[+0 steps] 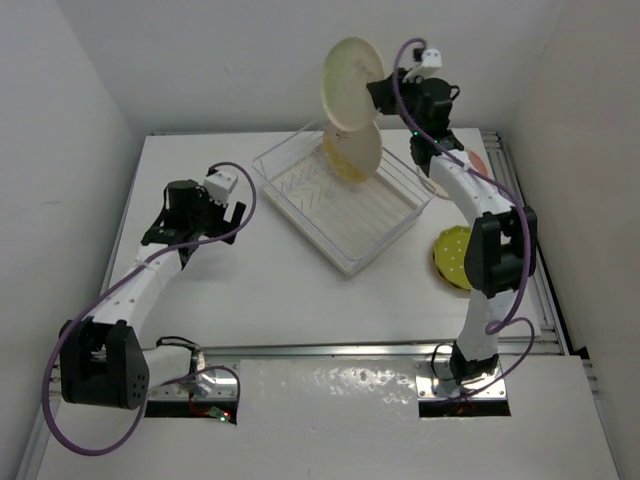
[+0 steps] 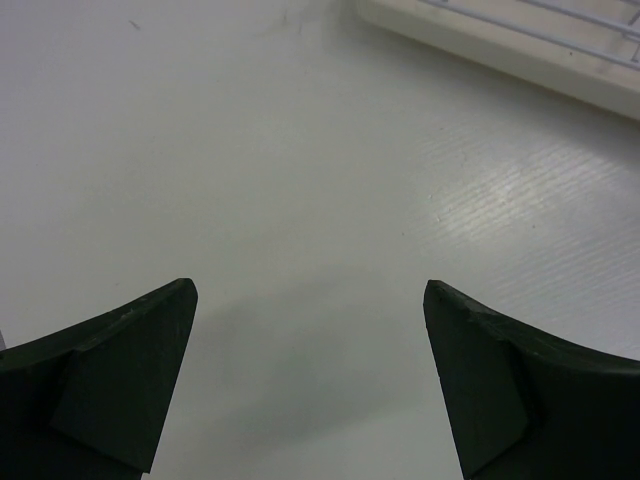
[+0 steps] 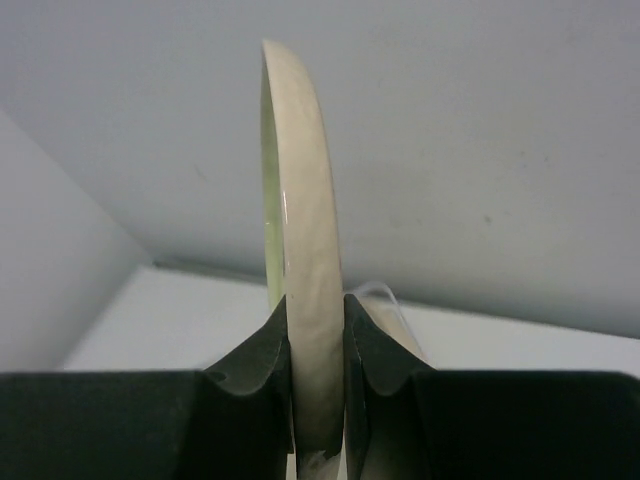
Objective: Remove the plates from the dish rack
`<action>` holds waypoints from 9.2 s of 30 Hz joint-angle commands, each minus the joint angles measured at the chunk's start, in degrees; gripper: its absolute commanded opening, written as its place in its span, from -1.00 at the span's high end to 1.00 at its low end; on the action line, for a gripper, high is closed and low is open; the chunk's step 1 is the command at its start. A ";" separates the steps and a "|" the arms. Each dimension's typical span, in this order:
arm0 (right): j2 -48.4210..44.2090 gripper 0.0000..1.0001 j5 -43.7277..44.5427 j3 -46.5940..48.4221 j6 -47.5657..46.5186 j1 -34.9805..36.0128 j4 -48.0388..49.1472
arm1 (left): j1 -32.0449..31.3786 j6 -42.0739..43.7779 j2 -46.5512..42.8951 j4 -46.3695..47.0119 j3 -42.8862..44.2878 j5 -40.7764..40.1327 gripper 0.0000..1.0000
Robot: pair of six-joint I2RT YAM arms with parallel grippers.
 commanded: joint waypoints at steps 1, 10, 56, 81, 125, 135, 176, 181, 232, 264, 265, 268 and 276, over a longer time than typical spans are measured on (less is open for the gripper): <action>-5.60 1.00 6.44 -0.72 21.07 -8.14 23.24 | 0.60 -1.78 -1.61 3.93 -0.58 1.05 -0.90; -11.22 1.00 16.47 -18.91 28.22 -16.94 30.81 | 0.60 -2.66 -2.22 2.53 -1.54 3.17 -0.90; 2.75 1.00 20.25 -36.42 40.45 -22.66 38.73 | 0.60 -1.69 -1.60 0.07 0.57 4.48 -0.90; 4.07 1.00 26.41 -37.91 45.98 -23.72 40.48 | 0.60 -1.60 -1.61 0.51 0.21 5.28 -0.91; 12.42 -0.13 24.38 -12.07 24.19 -23.72 -16.29 | 0.60 -0.99 -1.52 2.18 -0.14 4.57 -0.93; 7.06 -0.37 30.62 -12.34 18.39 -23.72 -23.50 | 0.60 -0.81 -1.25 2.70 -0.23 4.75 -0.93; 12.42 0.42 -15.79 12.27 -19.67 -1.92 -34.23 | 0.43 -1.52 -1.52 3.58 -0.23 5.45 -0.94; 12.16 0.98 -13.50 11.66 -19.14 -1.92 -31.95 | 0.43 -1.25 -1.52 3.67 -0.14 5.36 -0.94; -7.02 1.00 22.80 -30.45 34.55 -21.34 26.23 | 0.43 -2.13 -3.80 4.11 -3.13 5.01 -0.94; 2.22 -0.11 21.75 -24.48 30.63 -22.66 -5.35 | 0.43 -1.25 -3.45 4.02 -2.34 4.31 -0.94; 2.75 -0.14 20.96 -23.08 29.39 -22.57 -7.92 | 0.43 -1.25 -3.36 4.11 -2.25 4.40 -0.94; 3.63 -0.16 20.60 -18.50 25.69 -22.66 -14.70 | 0.43 -0.90 -3.19 4.11 -2.07 4.48 -0.94; 4.77 -0.17 22.01 -17.35 21.99 -22.57 -17.44 | 0.43 -0.73 -3.10 4.55 -1.99 4.66 -0.94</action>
